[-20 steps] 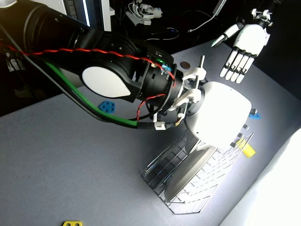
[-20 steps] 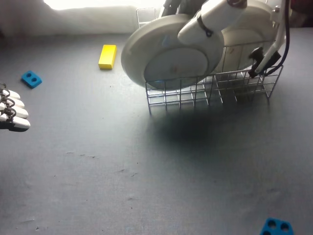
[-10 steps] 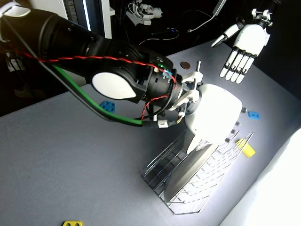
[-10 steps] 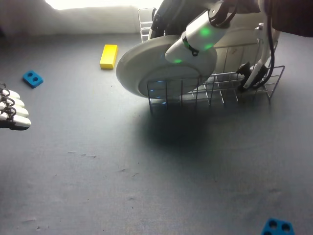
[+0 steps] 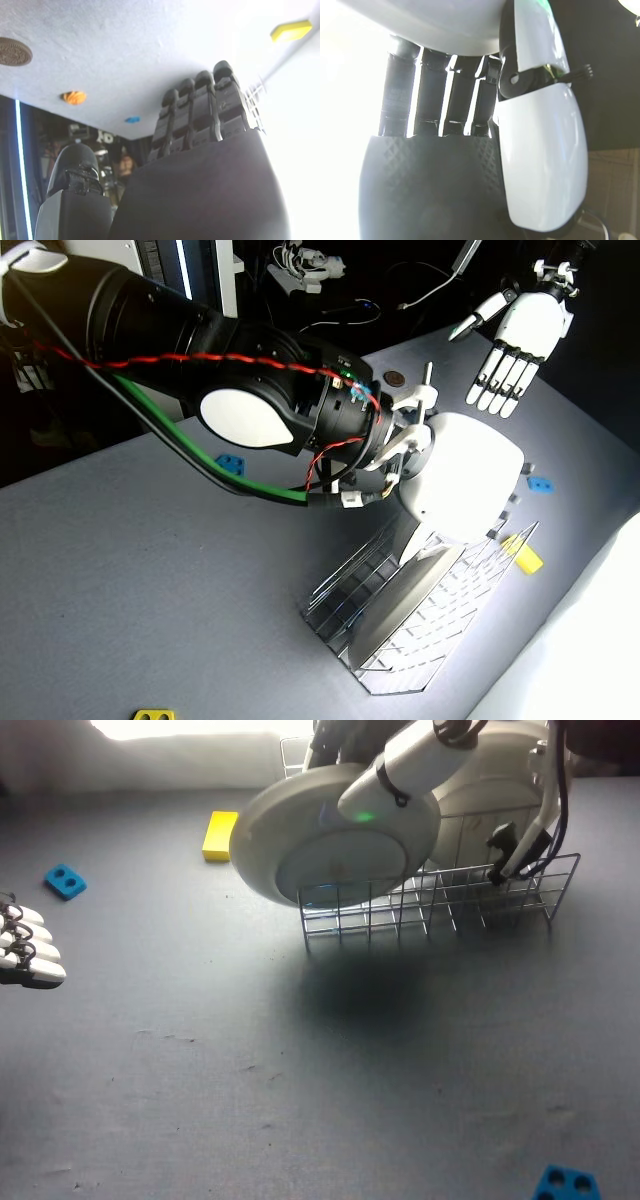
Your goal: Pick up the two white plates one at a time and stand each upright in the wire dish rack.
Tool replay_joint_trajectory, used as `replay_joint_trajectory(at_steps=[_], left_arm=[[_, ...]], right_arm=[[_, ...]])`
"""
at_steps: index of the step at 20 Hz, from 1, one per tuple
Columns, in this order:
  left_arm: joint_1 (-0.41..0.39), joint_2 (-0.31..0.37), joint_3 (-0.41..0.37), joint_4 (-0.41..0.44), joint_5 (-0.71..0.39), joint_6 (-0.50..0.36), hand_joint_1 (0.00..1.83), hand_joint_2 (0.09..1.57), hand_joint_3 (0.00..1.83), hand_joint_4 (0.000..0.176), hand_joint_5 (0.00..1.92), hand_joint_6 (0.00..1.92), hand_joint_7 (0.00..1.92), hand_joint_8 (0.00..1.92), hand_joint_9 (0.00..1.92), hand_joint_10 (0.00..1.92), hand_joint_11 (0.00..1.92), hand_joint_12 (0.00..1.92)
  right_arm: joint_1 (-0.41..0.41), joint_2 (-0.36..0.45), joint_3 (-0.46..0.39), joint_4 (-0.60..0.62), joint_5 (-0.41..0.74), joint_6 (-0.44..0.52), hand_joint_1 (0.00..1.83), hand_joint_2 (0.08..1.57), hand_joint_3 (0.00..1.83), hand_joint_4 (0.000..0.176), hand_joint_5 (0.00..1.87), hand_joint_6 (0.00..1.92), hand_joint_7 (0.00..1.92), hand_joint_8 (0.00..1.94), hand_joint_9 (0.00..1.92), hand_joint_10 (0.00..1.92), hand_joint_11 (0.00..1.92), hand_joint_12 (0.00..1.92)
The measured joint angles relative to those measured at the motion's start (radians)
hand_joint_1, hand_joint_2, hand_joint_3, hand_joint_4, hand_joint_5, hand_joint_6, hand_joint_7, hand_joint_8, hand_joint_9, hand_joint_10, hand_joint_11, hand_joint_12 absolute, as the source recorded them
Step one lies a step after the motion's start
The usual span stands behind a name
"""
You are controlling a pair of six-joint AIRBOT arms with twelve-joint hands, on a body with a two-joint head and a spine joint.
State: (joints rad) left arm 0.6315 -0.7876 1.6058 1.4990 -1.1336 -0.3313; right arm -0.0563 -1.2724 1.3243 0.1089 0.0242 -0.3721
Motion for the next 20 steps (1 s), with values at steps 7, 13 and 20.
replay_joint_trajectory(at_steps=[7,13,20], left_arm=[[-0.004,0.0,0.0,0.0,-0.001,0.0,0.0,1.15,0.0,0.0,0.08,0.01,0.07,0.01,0.03,0.01,0.02,0.02],[-0.004,0.0,0.0,0.002,-0.001,0.0,0.0,1.15,0.0,0.0,0.06,0.0,0.05,0.0,0.02,0.0,0.01,0.01],[-0.013,0.0,0.0,0.008,-0.001,0.0,0.0,1.16,0.0,0.0,0.08,0.01,0.06,0.01,0.03,0.01,0.03,0.03]], right_arm=[[0.002,0.021,0.0,0.002,-0.006,0.0,1.41,1.03,0.0,0.0,1.11,0.54,1.2,0.64,1.11,1.12,0.9,1.53],[-0.037,0.024,0.0,-0.001,-0.002,-0.001,1.4,1.03,0.0,0.0,1.09,0.63,1.21,0.59,1.11,1.07,0.88,1.49],[-0.036,0.023,0.0,-0.005,0.005,-0.005,1.18,1.12,0.0,0.0,0.95,1.02,1.0,0.42,0.94,0.53,0.64,1.36]])
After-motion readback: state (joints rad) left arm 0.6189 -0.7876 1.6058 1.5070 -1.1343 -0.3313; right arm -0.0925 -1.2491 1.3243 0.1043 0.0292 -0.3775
